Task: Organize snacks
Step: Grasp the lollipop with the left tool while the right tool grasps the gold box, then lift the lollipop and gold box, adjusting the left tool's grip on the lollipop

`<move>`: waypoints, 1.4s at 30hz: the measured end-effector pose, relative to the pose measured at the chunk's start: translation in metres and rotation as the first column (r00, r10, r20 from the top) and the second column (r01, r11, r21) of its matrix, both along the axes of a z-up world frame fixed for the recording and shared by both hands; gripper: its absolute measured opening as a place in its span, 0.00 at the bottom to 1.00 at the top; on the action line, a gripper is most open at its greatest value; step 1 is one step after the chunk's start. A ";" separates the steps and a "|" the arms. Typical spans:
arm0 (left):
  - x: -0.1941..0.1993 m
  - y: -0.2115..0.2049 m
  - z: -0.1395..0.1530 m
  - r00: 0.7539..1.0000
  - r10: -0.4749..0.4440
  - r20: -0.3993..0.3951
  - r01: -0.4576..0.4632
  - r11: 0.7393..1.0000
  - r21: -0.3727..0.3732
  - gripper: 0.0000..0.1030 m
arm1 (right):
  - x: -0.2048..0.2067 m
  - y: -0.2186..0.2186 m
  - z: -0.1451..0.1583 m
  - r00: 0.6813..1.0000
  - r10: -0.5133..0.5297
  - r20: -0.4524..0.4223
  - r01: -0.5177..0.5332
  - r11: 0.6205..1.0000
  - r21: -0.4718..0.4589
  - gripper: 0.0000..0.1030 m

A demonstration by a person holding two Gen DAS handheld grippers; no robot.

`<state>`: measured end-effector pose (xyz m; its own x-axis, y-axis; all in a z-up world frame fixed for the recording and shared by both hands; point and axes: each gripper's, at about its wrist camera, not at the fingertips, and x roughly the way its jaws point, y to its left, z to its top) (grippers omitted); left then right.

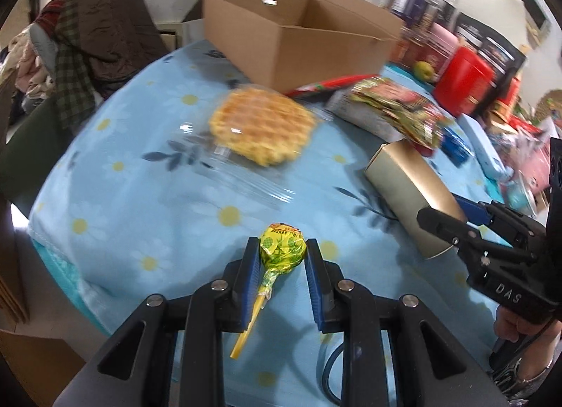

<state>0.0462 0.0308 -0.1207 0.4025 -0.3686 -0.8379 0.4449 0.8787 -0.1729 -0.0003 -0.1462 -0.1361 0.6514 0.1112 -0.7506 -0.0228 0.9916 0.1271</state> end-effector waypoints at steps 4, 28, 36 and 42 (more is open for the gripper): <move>-0.012 -0.017 -0.004 0.999 -0.050 -0.023 0.050 0.999 -0.008 0.25 | -0.023 -0.009 0.000 0.999 -0.034 -0.004 0.033 0.999 -0.031 0.43; -0.019 -0.045 -0.014 0.996 -0.093 0.012 0.093 0.995 0.026 0.25 | -0.026 -0.021 -0.014 0.996 -0.033 -0.080 0.029 0.998 -0.048 0.42; -0.022 -0.044 0.007 0.993 -0.090 0.077 0.090 0.996 -0.002 0.25 | -0.032 -0.017 -0.002 0.998 0.000 -0.066 -0.001 1.000 -0.021 0.42; -0.026 -0.041 0.033 0.985 -0.098 0.140 0.104 0.994 -0.036 0.20 | -0.037 -0.009 0.023 0.999 0.032 -0.019 -0.032 0.999 -0.019 0.42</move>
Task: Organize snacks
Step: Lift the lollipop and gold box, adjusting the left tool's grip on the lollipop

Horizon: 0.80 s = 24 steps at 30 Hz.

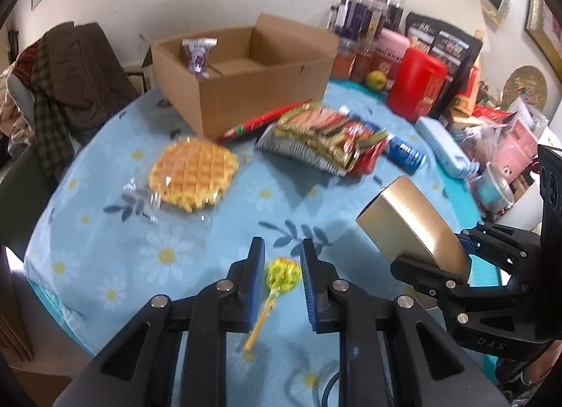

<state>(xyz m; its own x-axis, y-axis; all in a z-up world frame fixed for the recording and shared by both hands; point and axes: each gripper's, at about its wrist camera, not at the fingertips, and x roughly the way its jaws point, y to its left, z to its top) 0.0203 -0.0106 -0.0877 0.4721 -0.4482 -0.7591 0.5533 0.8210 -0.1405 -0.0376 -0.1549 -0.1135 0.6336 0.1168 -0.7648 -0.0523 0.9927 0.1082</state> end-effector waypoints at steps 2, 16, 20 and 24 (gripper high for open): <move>0.000 0.000 0.003 1.000 -0.003 0.011 0.004 1.000 -0.011 0.20 | -0.001 0.001 0.008 1.000 0.005 0.022 -0.004 1.000 -0.006 0.42; 0.004 -0.001 -0.017 0.998 0.001 -0.063 0.000 1.000 0.013 0.20 | 0.000 0.003 0.003 1.000 -0.004 0.006 0.004 1.000 -0.004 0.42; 0.009 0.001 -0.030 0.993 0.018 -0.113 -0.015 0.999 0.034 0.20 | 0.000 0.000 -0.003 1.000 -0.016 -0.009 0.016 1.000 0.004 0.42; 0.016 -0.002 -0.046 0.982 0.010 -0.187 -0.001 0.999 0.053 0.20 | 0.001 -0.003 -0.007 0.999 -0.026 -0.026 0.027 0.999 0.018 0.42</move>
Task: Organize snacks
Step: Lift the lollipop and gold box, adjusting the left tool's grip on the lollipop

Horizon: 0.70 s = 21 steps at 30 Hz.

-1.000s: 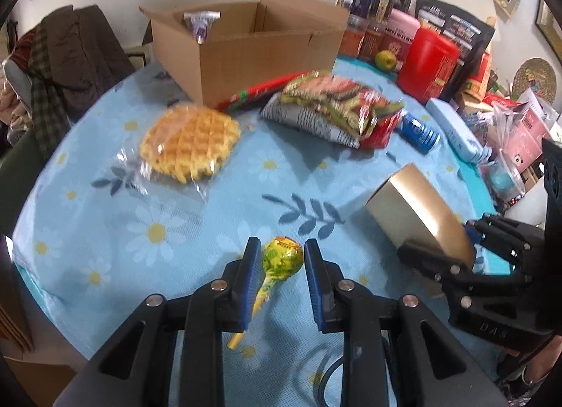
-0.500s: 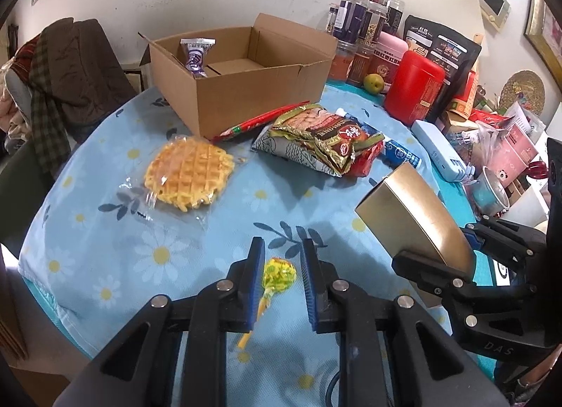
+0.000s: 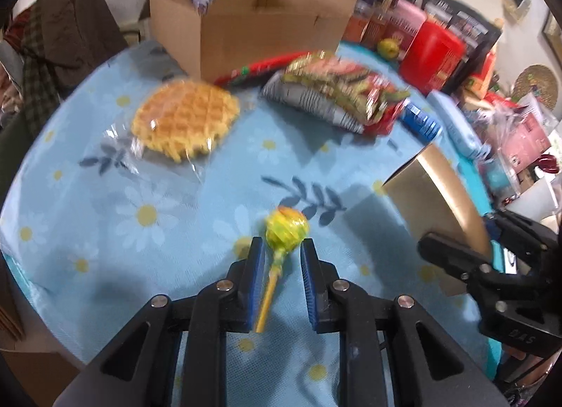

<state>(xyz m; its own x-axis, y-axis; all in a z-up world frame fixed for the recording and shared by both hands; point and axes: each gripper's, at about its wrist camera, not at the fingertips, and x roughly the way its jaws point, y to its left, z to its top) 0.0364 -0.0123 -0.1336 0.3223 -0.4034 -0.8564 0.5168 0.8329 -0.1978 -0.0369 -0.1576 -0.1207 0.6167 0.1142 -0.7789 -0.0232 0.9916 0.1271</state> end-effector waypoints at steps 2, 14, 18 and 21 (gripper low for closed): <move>0.000 -0.003 -0.002 1.000 -0.008 0.016 0.008 1.000 0.011 0.20 | 0.001 -0.001 -0.002 1.000 -0.005 -0.009 0.005 1.000 -0.001 0.42; 0.009 -0.023 -0.002 0.998 -0.002 0.065 -0.002 0.998 0.058 0.20 | 0.005 -0.009 -0.010 0.999 -0.024 -0.035 0.024 1.000 0.009 0.42; 0.012 -0.029 -0.002 0.996 0.000 0.093 -0.007 0.997 0.074 0.21 | 0.007 -0.011 -0.013 0.999 -0.028 -0.046 0.029 1.000 0.012 0.42; 0.012 -0.032 -0.002 0.992 -0.004 0.130 -0.007 0.996 0.086 0.21 | 0.008 -0.012 -0.015 0.998 -0.028 -0.052 0.029 0.999 0.015 0.42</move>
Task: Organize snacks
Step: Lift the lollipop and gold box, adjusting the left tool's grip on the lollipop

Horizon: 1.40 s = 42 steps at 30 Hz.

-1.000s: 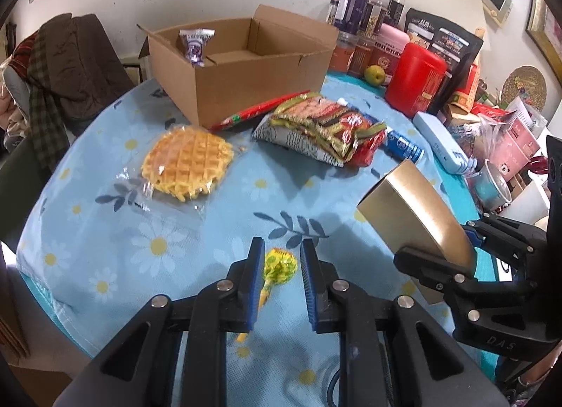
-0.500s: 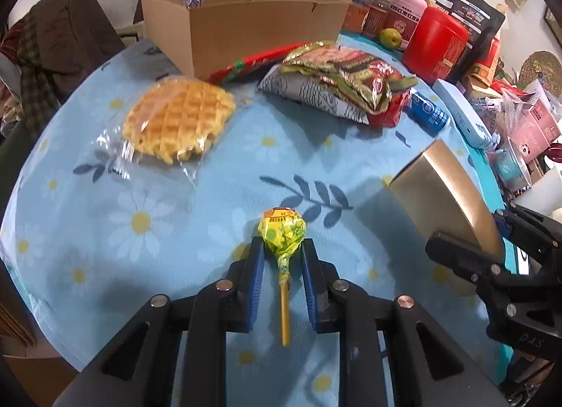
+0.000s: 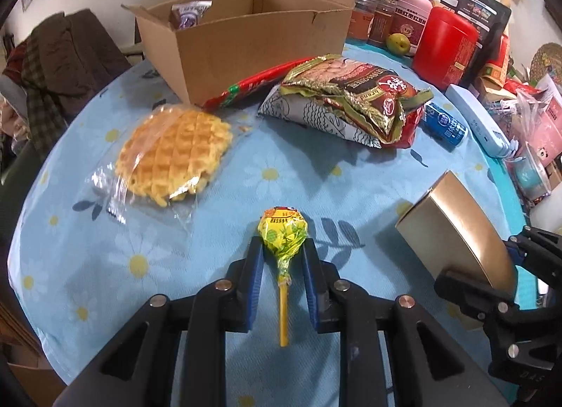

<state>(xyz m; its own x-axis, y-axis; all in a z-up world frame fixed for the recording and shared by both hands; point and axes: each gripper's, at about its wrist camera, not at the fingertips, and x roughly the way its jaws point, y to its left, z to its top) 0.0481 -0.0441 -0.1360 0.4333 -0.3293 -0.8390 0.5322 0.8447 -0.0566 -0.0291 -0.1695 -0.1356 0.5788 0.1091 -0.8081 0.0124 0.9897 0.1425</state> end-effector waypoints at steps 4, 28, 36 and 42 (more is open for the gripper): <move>0.002 0.004 0.000 1.000 0.012 0.008 -0.011 0.999 -0.050 0.22 | 0.000 -0.001 -0.002 1.000 -0.002 -0.002 0.002 1.000 0.001 0.42; -0.007 0.034 0.022 0.999 0.016 0.029 -0.011 0.986 -0.169 0.03 | 0.002 0.006 0.000 1.000 0.006 0.010 -0.006 1.000 0.000 0.42; -0.009 0.048 0.019 0.995 0.101 0.005 -0.099 0.989 -0.108 0.03 | 0.000 0.005 0.001 1.000 -0.011 0.004 0.011 1.000 0.010 0.42; -0.021 0.055 0.040 0.987 0.127 0.096 -0.120 0.990 -0.076 0.03 | -0.004 0.003 0.003 1.000 -0.015 0.012 0.014 1.000 0.022 0.42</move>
<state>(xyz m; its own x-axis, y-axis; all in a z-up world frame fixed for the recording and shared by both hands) 0.0273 0.0112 -0.0958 0.5556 -0.3238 -0.7658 0.4296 0.9004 -0.0690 -0.0329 -0.1666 -0.1326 0.5899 0.1179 -0.7988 0.0249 0.9862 0.1639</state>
